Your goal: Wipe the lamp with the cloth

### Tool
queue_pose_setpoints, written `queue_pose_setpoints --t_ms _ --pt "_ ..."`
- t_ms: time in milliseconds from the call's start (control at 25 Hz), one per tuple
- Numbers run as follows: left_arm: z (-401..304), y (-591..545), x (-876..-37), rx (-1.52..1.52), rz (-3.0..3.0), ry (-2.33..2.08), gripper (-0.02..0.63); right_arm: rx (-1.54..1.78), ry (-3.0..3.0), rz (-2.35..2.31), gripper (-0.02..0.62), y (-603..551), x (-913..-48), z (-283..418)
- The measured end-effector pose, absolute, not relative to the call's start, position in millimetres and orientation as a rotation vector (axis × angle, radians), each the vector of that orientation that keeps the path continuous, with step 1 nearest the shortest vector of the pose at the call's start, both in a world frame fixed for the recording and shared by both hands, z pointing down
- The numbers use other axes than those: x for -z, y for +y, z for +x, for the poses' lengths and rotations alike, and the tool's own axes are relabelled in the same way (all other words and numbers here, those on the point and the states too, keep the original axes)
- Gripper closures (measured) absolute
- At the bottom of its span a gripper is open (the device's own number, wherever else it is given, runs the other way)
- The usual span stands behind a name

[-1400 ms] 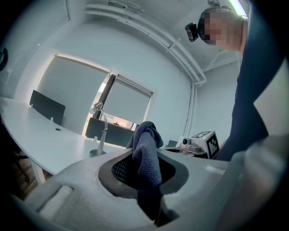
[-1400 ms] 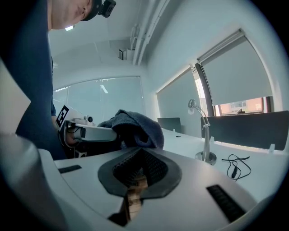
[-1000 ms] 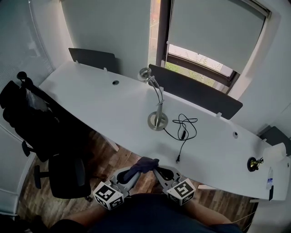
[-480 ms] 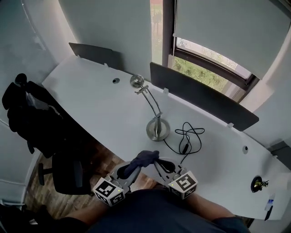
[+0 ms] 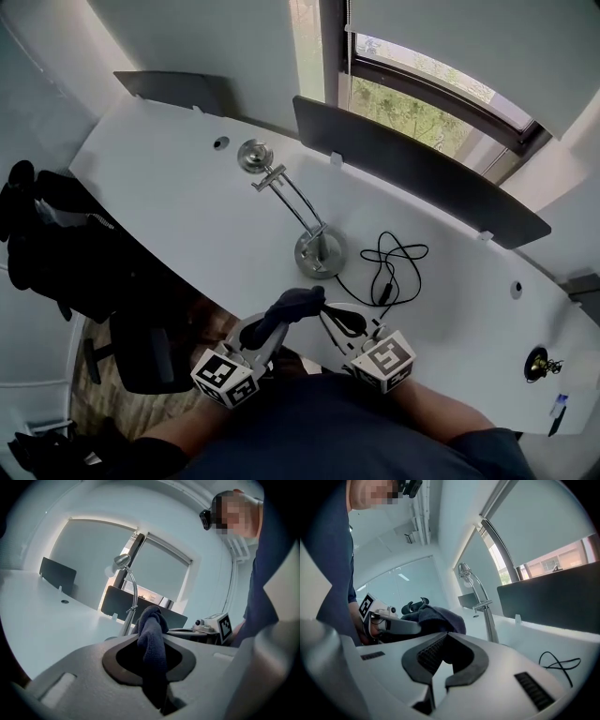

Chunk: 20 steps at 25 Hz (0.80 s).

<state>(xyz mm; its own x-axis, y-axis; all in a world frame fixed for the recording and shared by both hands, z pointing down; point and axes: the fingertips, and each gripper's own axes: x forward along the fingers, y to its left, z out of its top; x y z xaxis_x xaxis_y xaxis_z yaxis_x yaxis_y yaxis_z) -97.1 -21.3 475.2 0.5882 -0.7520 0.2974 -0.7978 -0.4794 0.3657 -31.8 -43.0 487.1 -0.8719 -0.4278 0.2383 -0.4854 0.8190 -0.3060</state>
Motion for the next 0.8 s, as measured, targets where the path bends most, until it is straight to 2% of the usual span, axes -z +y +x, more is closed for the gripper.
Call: queue_pose_setpoints --t_ms 480,800 --pt "-132.7 -110.3 -520.3 -0.187 2.37 -1.247 0.548 -0.542 -2.786 0.875 0.586 -86.1 -489.4 -41.2" --pt "-132.3 -162.0 -560.1 -0.261 2.363 -1.269 0.548 -0.545 -2.758 0.898 0.586 -101.3 -497.9 -37.1"
